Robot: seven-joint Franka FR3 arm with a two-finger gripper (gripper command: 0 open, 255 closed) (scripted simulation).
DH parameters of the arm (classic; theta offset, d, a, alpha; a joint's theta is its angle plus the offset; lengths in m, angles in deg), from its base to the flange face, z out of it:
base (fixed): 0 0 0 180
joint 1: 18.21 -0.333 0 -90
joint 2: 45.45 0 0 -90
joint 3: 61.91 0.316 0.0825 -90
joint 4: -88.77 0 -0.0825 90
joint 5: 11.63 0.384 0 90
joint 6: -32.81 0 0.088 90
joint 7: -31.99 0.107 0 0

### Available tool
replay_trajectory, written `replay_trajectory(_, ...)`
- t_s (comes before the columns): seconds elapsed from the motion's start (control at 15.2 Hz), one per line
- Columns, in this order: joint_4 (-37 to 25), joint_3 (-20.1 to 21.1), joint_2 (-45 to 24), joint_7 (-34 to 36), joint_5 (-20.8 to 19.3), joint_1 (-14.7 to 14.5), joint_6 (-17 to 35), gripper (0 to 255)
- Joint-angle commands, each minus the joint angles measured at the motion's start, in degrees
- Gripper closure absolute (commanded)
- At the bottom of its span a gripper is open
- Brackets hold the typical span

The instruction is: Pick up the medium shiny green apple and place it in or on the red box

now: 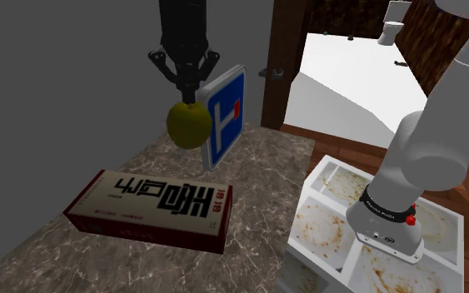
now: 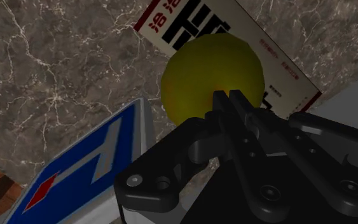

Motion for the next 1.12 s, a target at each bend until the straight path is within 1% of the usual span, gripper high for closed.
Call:
replay_trajectory(0.0, -6.14, 1.51, -5.28, 3.09, -2.41, -1.3, -0.88, 255)
replay_trajectory(0.2, -16.84, 3.13, -13.64, 7.62, -6.66, -4.54, -3.56, 255)
replay_trajectory(0.33, -25.65, 3.75, -19.97, 10.44, -9.95, -7.67, -6.35, 255)
replay_trajectory(0.4, -30.9, 3.85, -23.51, 11.72, -11.72, -9.66, -8.2, 255)
replay_trajectory(0.46, -40.11, 3.8, -29.32, 13.32, -14.53, -13.15, -11.71, 255)
replay_trajectory(0.73, -32.65, 3.56, -26.62, 12.6, -13.1, -11.53, -6.9, 255)
replay_trajectory(1.06, -25.43, 3.61, -24.48, 11.88, -12.08, -10.03, -1.81, 255)
